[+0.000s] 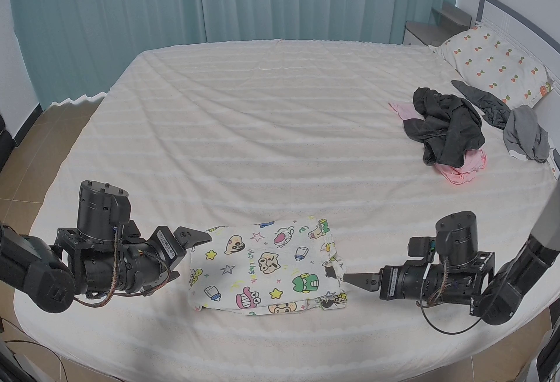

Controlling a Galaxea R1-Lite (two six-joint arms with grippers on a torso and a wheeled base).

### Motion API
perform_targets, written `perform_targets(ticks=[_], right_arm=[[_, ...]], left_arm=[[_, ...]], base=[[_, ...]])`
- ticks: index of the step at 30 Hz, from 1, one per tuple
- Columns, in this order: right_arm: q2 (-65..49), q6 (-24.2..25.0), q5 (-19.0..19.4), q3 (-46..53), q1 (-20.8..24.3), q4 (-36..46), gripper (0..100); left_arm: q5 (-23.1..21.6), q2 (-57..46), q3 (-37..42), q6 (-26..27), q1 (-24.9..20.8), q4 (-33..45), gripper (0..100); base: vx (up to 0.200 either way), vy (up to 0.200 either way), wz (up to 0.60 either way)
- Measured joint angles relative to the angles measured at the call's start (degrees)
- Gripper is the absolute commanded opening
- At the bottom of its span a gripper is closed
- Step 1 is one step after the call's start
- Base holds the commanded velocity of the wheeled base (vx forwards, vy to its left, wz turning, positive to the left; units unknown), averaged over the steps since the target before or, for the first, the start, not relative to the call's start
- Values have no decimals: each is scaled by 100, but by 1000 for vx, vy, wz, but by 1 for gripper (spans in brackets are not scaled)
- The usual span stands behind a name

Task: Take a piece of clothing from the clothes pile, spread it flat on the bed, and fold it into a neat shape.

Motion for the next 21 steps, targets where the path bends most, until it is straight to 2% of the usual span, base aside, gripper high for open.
perform_targets(ticks=[7,15,16,21], right_arm=[[670,-5,-22,-386,-55,6,100],[1081,-16,7,-720,139,167,100],[1119,-16,7,-742,188,202,0],[1243,-11,-35,-802,329,266,0]], left_arm=[[-7,46,188,5,0,-547,100],[-13,163,282,6,0,-655,100],[-13,177,282,6,0,-655,100],[-10,247,284,9,7,-666,100]], base=[[0,0,0],[0,0,0],[0,0,0],[0,0,0]])
